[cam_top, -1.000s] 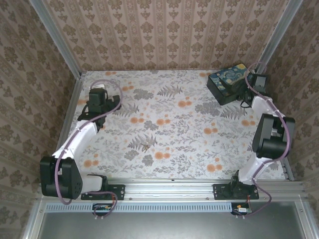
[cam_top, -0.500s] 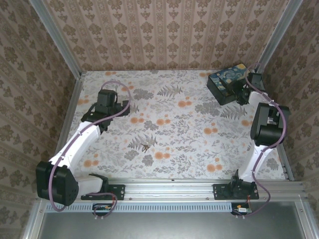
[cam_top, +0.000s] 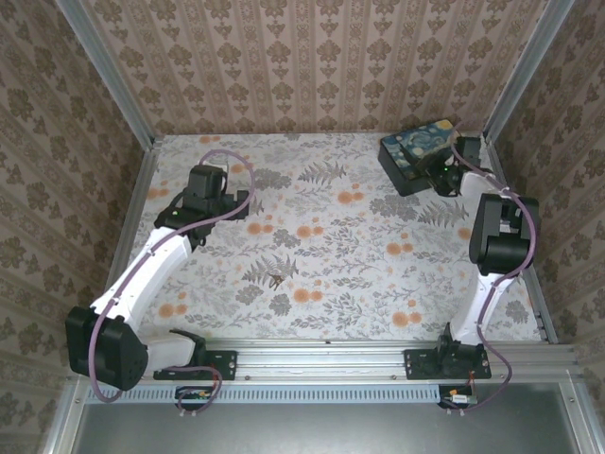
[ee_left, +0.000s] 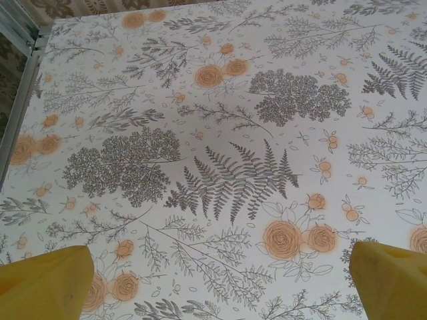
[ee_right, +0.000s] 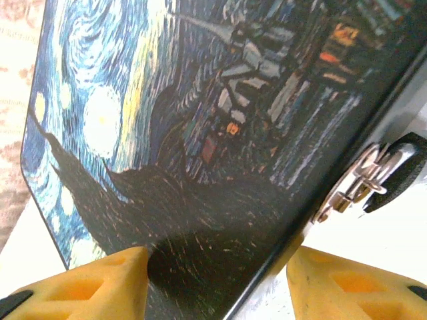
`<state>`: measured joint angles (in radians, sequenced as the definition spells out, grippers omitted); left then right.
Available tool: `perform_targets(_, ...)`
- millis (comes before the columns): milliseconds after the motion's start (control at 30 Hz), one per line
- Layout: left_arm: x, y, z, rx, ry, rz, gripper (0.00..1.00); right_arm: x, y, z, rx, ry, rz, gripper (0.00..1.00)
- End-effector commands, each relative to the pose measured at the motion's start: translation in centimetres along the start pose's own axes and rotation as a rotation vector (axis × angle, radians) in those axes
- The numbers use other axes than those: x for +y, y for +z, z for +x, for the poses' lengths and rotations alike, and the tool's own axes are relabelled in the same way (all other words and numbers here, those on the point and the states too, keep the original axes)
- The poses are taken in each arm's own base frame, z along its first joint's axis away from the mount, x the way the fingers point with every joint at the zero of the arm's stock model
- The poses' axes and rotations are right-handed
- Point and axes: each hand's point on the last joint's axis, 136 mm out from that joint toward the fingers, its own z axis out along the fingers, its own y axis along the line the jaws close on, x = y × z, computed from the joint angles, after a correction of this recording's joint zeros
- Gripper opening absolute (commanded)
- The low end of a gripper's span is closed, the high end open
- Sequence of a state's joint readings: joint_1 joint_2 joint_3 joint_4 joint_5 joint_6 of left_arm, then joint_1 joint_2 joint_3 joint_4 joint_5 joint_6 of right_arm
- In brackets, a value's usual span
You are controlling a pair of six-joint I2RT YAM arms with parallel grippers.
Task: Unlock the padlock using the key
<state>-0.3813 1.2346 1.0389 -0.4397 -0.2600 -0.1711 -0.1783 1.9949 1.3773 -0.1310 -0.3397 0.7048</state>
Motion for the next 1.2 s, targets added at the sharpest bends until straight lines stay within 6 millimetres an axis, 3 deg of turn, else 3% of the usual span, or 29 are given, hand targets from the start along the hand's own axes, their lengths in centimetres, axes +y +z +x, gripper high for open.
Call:
perform_targets(0,0.4,-1.6,-1.2,-0.027,0.008,-0.010,1.00,0.1,0.6,8.9,0.236,-0.067,0.038,0.54)
perform_targets(267,-0.4,-1.8,0.0,0.022,-0.040,0.027,1.00,3.0,-0.6,19.7,0.384,-0.279,0.071,0.56)
perform_targets(500,-3.4,-1.4,3.1,0.117,-0.090,0.126,1.00,3.1,-2.8,25.2,0.470,-0.370,0.073,0.57)
perform_targets(633,-5.8,-0.9,5.2,0.171,-0.125,0.169,0.99,2.7,-4.1,26.0,0.467,-0.377,0.069,0.60)
perform_targets(767,-9.6,-0.5,8.4,0.302,-0.137,0.255,0.97,4.6,-6.6,25.0,0.415,-0.401,0.006,0.68)
perform_targets(867,-11.4,-0.1,11.6,0.423,-0.160,0.266,0.90,6.3,-8.6,23.4,0.367,-0.450,-0.014,0.72)
perform_targets(1000,-11.5,1.0,14.8,0.511,-0.243,0.217,0.81,7.1,-9.7,22.4,0.335,-0.490,-0.022,0.71)
perform_targets(1167,-12.0,2.7,17.4,0.576,-0.375,0.184,0.70,7.1,-9.3,23.2,0.358,-0.480,-0.045,0.68)
